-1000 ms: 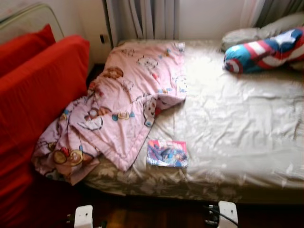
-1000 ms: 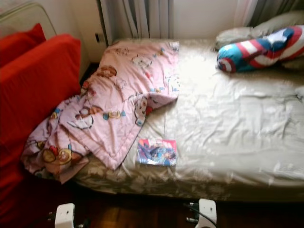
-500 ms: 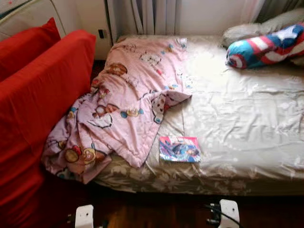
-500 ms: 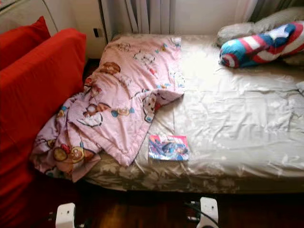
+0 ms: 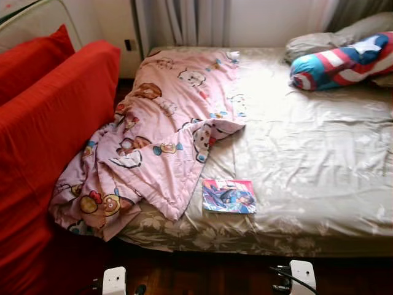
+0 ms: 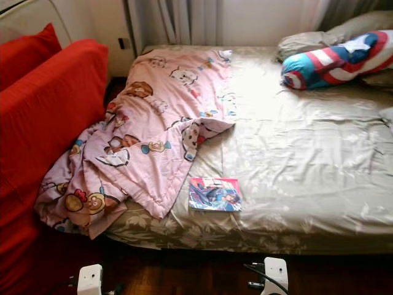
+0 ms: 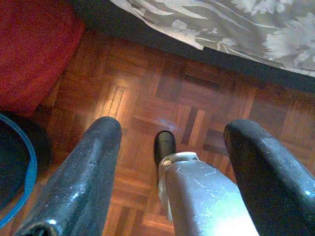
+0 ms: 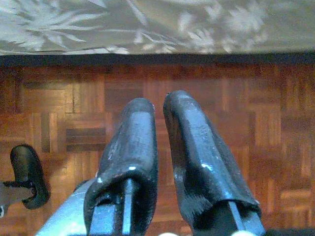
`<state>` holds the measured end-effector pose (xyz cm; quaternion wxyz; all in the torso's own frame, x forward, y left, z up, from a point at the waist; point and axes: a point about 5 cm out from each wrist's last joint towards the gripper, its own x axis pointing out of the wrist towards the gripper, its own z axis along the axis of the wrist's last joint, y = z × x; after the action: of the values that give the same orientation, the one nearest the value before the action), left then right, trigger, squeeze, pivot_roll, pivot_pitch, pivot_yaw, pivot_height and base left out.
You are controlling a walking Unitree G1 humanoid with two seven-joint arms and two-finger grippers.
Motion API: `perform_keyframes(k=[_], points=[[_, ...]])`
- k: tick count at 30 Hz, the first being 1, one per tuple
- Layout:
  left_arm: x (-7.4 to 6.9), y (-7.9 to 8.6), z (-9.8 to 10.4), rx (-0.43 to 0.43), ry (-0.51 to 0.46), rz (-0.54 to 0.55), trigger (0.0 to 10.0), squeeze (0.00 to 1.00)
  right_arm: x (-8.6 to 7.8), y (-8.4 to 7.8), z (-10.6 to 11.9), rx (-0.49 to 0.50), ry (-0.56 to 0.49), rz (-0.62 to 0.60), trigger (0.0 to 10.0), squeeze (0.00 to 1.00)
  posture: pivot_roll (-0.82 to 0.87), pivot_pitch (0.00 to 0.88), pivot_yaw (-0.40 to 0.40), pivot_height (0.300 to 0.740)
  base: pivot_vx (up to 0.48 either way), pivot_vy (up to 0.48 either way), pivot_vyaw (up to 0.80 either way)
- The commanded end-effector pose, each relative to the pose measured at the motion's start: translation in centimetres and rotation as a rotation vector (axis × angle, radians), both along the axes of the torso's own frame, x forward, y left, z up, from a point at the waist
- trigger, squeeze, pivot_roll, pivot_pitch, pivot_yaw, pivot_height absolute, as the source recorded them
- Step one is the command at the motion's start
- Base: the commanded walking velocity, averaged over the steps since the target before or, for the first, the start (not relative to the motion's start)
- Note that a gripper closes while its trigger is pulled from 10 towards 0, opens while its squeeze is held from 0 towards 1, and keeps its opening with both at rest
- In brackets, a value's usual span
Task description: Clean up the room
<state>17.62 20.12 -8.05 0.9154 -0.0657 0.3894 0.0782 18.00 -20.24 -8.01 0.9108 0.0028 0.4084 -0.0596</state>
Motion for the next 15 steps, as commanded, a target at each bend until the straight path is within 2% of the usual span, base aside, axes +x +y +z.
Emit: perform_keyframes(k=[1,4,11,14,15], points=[[-0.6,-0.1,-0.3,-0.008,0.014,0.009,10.0,0.00,-0.3,0.2,-0.1,0.000,0.001,0.017,10.0,0.00,-0.10,0.121,0.004,0.740,0.345,0.000,0.80],[-0.6,-0.1,-0.3,-0.009,0.013,0.010,10.0,0.00,-0.3,0.2,-0.1,0.000,0.001,0.017,10.0,0.00,-0.10,0.119,0.003,0.740,0.347,0.000,0.80],[-0.8,-0.1,-0.4,-0.006,0.015,0.003,10.0,0.00,0.0,0.2,0.0,0.010,-0.018,0.003,10.0,0.00,-0.11,0.104,0.007,0.740,0.352,0.000,0.00],[-0.7,-0.2,-0.3,0.000,0.000,-0.007,10.0,0.00,0.6,0.4,0.4,0.014,-0.051,0.014,10.0,0.00,-0.11,0.101,0.009,0.740,0.251,0.000,0.00],[-0.2,0.0,0.1,0.000,-0.042,-0.005,10.0,0.00,1.4,0.7,0.8,0.014,-0.092,0.031,10.0,0.00,-0.12,0.099,0.009,0.740,0.000,0.000,0.00]])
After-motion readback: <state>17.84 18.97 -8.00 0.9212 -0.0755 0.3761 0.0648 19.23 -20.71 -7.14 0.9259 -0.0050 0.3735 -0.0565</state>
